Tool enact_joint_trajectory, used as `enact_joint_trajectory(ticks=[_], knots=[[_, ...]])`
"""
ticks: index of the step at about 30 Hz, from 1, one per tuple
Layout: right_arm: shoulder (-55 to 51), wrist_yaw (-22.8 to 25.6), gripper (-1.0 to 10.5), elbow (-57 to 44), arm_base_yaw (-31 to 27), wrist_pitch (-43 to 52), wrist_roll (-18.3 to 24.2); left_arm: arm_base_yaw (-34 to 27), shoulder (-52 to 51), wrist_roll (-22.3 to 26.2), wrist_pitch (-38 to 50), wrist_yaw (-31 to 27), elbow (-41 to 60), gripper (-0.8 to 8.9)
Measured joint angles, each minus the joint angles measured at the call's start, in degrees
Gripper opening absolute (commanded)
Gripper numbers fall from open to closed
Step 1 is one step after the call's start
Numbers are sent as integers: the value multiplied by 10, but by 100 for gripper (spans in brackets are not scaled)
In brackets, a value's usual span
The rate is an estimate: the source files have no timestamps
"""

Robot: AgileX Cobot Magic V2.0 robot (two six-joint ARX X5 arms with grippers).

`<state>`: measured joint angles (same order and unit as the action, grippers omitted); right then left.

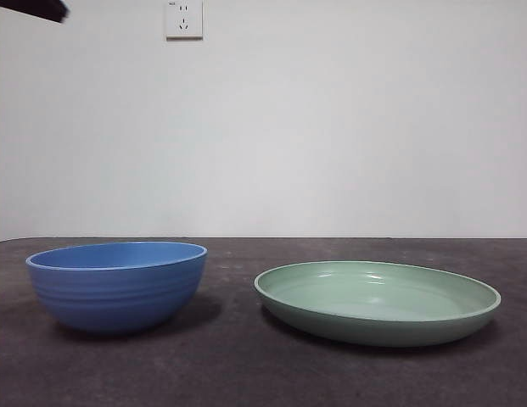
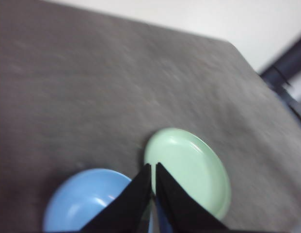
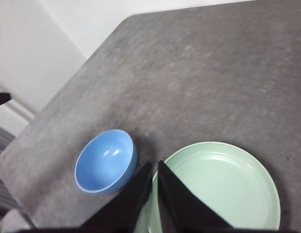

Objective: Pick up the blue bowl, put it on the green plate, put it on desk

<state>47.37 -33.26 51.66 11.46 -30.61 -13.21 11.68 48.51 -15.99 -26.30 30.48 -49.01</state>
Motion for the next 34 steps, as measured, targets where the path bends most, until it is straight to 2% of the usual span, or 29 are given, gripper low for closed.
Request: enact_joint_trajectory(ticks=[7,9,10,11,13,14,17,20,29,34], knots=[[9,5,14,0,5,0,41,13,33,5,0,9,0,41],[9,6,14,0,5,0,47,13,37,10,1,9,0,104],[9,6,15,0,5,0,49,13,37,14,2,9,0,159],[9,7,39,0,5,0,52,13,37,17,4,9,0,254],[9,11,168,0,5,0,55,13,37,21,10,9,0,428],[9,18,295,0,5,0,56,13,37,23,13,9,0,536],[9,35,566,0,5,0,56,13,37,36,16,9,0,682],[9,36,644,0,5,0,56,13,37,50,17,10,0,692],[9,35,646,0,5,0,55,13,37,44,12,10,-1,687],[9,33,646,0,5,-19,55,-1,40,23,-38,10,-6,685]])
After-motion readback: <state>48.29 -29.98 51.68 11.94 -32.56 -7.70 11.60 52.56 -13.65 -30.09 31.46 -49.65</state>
